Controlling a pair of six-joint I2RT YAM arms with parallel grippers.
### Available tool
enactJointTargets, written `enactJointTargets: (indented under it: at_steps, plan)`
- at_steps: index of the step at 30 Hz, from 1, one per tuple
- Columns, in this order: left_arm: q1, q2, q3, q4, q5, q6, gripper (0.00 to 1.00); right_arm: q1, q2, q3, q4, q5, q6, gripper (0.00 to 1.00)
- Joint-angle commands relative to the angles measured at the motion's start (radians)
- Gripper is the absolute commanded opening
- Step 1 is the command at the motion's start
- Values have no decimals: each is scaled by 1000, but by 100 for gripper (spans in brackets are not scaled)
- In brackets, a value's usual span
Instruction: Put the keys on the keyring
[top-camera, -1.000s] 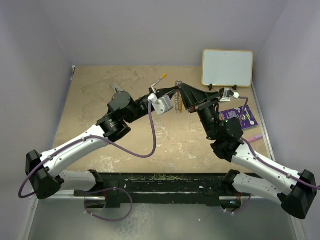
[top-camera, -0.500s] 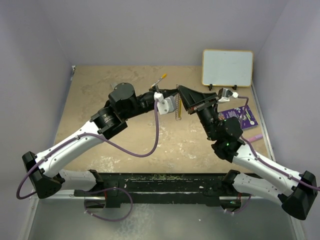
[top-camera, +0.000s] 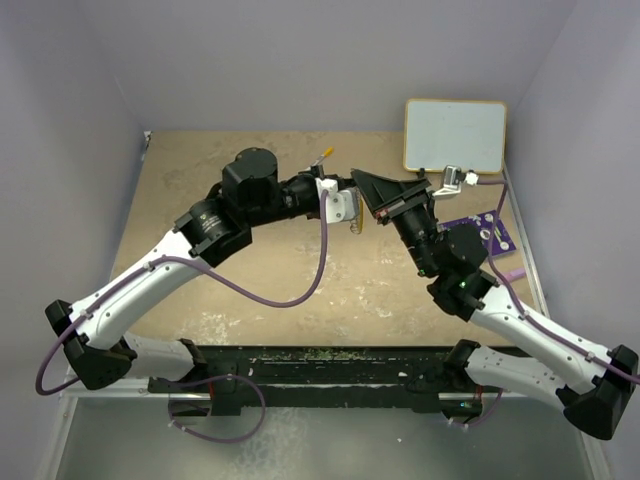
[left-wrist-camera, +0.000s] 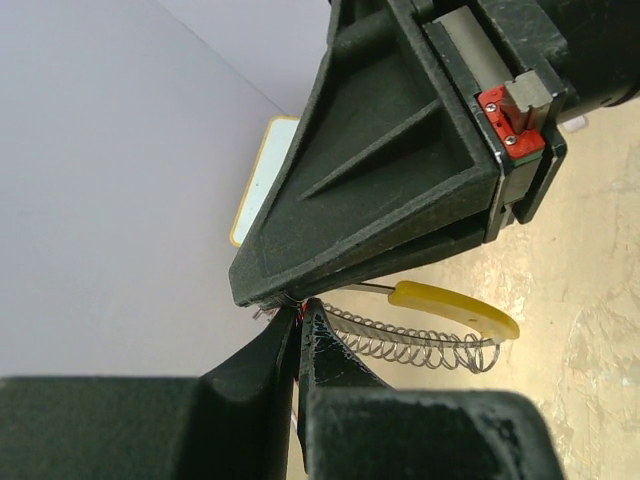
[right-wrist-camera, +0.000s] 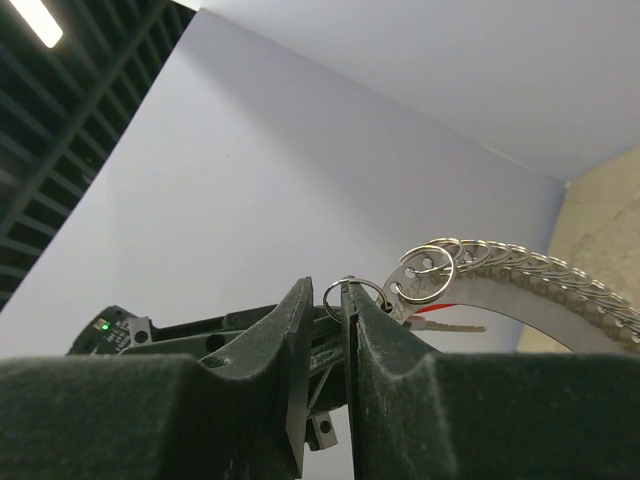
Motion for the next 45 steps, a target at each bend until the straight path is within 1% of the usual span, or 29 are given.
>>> enactJointTargets:
  at_steps: [1,6,8,11,15,18,20,22,24,31,34,38,42,45]
  plan:
    - [-10,21,106,-105,111,41,3,3,-11,62,-78,-4,-106,22]
    - [-11,39,159,-172,124,62,3,4,-10,89,-139,4,-148,21]
    - [-11,42,165,-177,121,67,3,3,-7,101,-167,7,-162,16]
    - [-10,45,170,-180,120,73,3,4,-6,111,-192,18,-175,0]
    - [-11,48,171,-178,116,80,3,3,-8,114,-207,36,-163,0]
    - [-11,42,154,-146,100,76,3,4,-24,94,-181,59,-123,0]
    - [-11,35,137,-117,92,72,6,5,-39,69,-150,75,-85,0]
    - [-11,30,119,-94,88,74,10,4,-50,57,-118,82,-51,0]
    - [-10,29,109,-79,85,78,11,4,-56,47,-79,81,-21,0]
    - [-12,16,47,26,54,94,12,3,-57,20,-34,95,138,0]
    - [-18,11,15,77,16,135,12,5,-51,5,-10,106,217,0]
    - [-41,1,-37,162,-70,212,12,4,-42,-18,17,121,315,0]
    - [-88,-19,-114,271,-150,303,12,4,-33,-37,43,142,414,0]
    - [-129,-29,-167,352,-218,365,12,4,-32,-59,94,172,466,0]
